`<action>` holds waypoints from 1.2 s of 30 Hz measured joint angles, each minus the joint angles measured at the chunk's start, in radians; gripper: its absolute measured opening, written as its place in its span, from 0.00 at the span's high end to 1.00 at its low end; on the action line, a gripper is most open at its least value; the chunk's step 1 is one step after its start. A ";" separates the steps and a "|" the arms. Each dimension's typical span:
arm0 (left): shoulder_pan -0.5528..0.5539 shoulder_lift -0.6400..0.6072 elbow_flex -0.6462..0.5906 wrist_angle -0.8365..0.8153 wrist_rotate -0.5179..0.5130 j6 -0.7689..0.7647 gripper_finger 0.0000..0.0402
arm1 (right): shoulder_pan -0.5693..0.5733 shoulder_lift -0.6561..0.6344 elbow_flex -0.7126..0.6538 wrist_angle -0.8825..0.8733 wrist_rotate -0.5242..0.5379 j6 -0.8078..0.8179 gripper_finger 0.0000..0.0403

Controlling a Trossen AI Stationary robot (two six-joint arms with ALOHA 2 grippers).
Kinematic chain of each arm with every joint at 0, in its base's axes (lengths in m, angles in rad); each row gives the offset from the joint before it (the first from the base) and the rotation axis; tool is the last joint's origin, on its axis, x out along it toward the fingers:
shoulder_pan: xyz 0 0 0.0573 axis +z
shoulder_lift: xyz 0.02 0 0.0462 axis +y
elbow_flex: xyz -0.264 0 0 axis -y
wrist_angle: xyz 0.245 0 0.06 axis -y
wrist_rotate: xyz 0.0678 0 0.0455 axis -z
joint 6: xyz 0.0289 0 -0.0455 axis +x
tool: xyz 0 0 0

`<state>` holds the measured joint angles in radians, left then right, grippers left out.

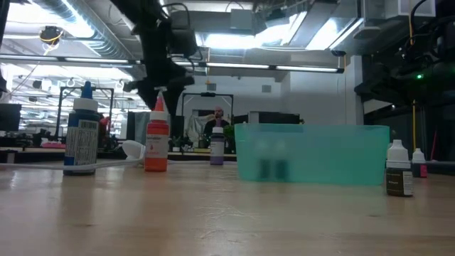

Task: Pick & Place food coloring
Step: Put the big pink food coloring bottle into the green bin

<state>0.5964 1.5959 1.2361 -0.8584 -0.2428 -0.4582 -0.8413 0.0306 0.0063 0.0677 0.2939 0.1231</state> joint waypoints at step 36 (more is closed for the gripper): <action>-0.012 0.031 -0.123 0.146 0.045 0.035 0.69 | 0.000 0.000 0.000 0.000 0.000 0.000 0.05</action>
<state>0.5842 1.6272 1.1130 -0.7128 -0.1979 -0.4236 -0.8412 0.0303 0.0063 0.0677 0.2939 0.1233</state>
